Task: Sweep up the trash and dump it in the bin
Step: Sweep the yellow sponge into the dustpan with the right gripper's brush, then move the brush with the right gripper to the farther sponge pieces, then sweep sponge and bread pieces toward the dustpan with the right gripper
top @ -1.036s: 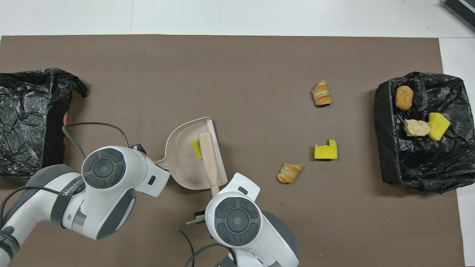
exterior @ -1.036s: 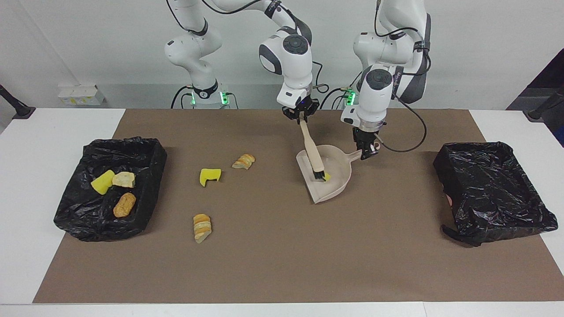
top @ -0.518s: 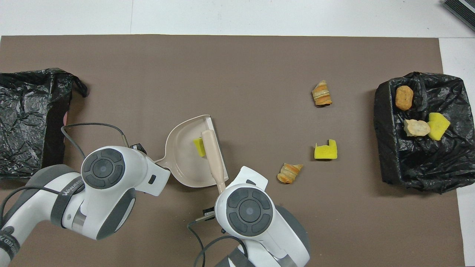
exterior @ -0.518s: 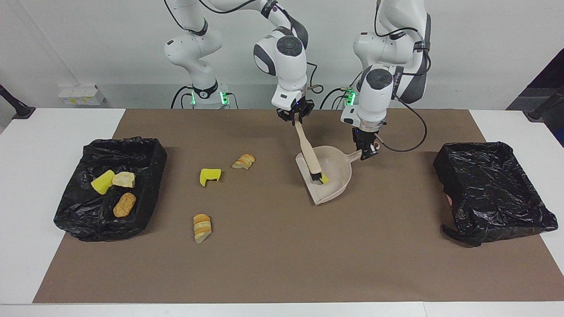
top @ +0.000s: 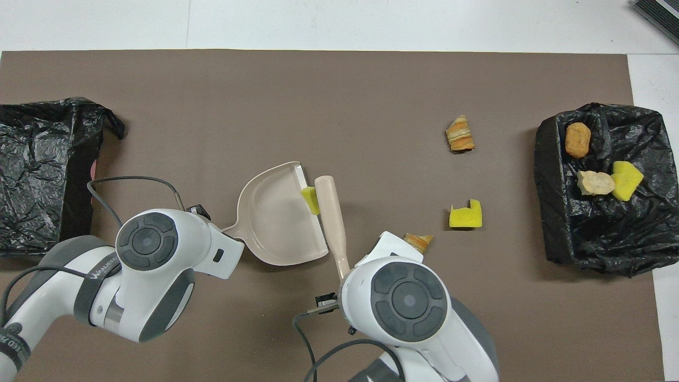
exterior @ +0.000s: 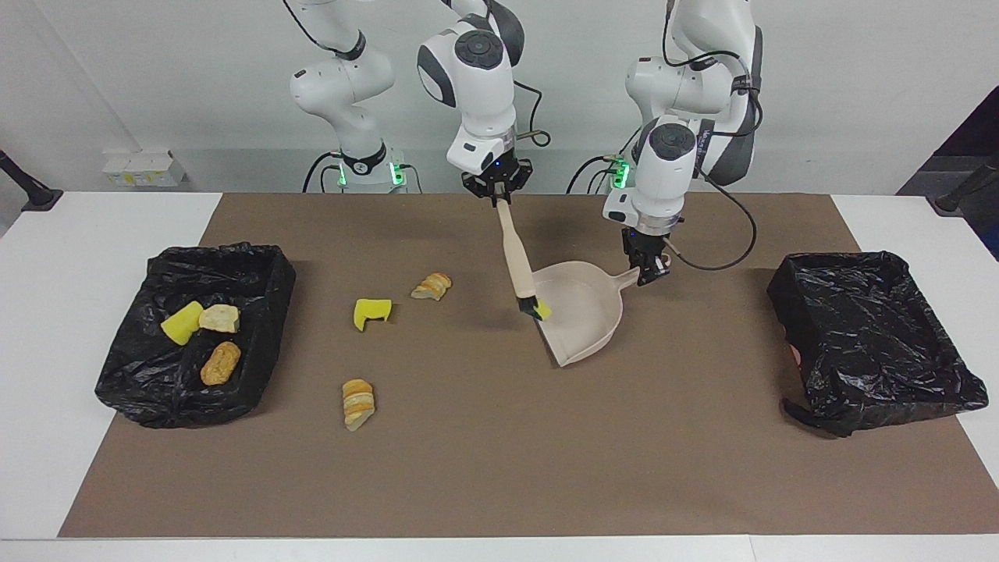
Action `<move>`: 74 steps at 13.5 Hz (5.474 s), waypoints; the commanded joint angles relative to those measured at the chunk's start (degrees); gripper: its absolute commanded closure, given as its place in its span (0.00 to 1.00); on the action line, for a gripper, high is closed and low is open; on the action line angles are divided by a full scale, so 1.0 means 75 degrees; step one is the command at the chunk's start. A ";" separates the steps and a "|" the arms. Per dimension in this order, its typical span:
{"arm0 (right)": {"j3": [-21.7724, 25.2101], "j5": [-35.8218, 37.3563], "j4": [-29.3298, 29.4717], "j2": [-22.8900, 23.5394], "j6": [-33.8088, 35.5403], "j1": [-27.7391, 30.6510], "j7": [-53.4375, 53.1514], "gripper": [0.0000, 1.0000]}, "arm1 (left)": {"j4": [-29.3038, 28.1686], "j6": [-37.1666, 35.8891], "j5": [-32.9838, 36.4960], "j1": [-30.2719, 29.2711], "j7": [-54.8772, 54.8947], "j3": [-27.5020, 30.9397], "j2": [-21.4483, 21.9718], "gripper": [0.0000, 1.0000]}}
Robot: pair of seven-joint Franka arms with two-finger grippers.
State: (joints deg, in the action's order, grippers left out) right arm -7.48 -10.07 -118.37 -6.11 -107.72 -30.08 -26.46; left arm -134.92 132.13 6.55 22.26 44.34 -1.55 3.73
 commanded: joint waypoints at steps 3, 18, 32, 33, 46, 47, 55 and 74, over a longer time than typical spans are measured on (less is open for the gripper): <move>-0.0046 -0.0075 -0.0505 -0.0486 0.0676 0.1231 0.0398 1.00 | -0.0152 0.0277 -0.0100 0.0138 -0.0217 0.0078 0.0042 1.00; -0.0058 0.1343 -0.4068 -0.2807 -0.0192 0.3963 0.1033 1.00 | -0.0152 0.0277 -0.0111 0.0079 -0.0217 0.0078 0.0042 1.00; -0.0140 -0.0062 -0.1753 0.0541 -0.2056 0.1479 -0.1676 1.00 | -0.0152 0.0335 -0.0111 0.0056 -0.0487 0.0078 0.0018 1.00; -0.0140 -0.0191 -0.1435 0.0719 -0.2009 0.1467 -0.1676 1.00 | -0.0163 0.0324 -0.0111 0.0056 -0.0487 0.0078 0.0018 1.00; -0.0163 -0.1000 0.0701 0.2291 -0.1798 -0.0055 -0.1047 1.00 | -0.0152 0.0277 -0.0111 0.0067 -0.0663 0.0078 0.0030 1.00; -0.0163 -0.1024 0.0666 0.2244 -0.1751 -0.0137 -0.0939 1.00 | -0.0152 0.0265 -0.0111 0.0067 -0.0674 0.0078 0.0030 1.00; -0.0140 -0.1047 0.0176 0.1204 -0.1377 -0.0538 -0.0703 1.00 | -0.0164 0.0265 -0.0111 0.0067 -0.0686 0.0078 0.0030 1.00; -0.0163 0.0839 -0.3401 -0.1240 -0.1220 0.0180 -0.3559 1.00 | -0.0187 0.0218 -0.0111 0.0255 -0.0686 0.0067 0.0065 1.00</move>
State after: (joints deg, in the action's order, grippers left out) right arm -8.44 -5.09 -142.89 -16.94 -114.05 -26.67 -48.55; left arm -135.17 132.98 6.38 23.08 39.64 -1.65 3.64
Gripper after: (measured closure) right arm 0.740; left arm 0.687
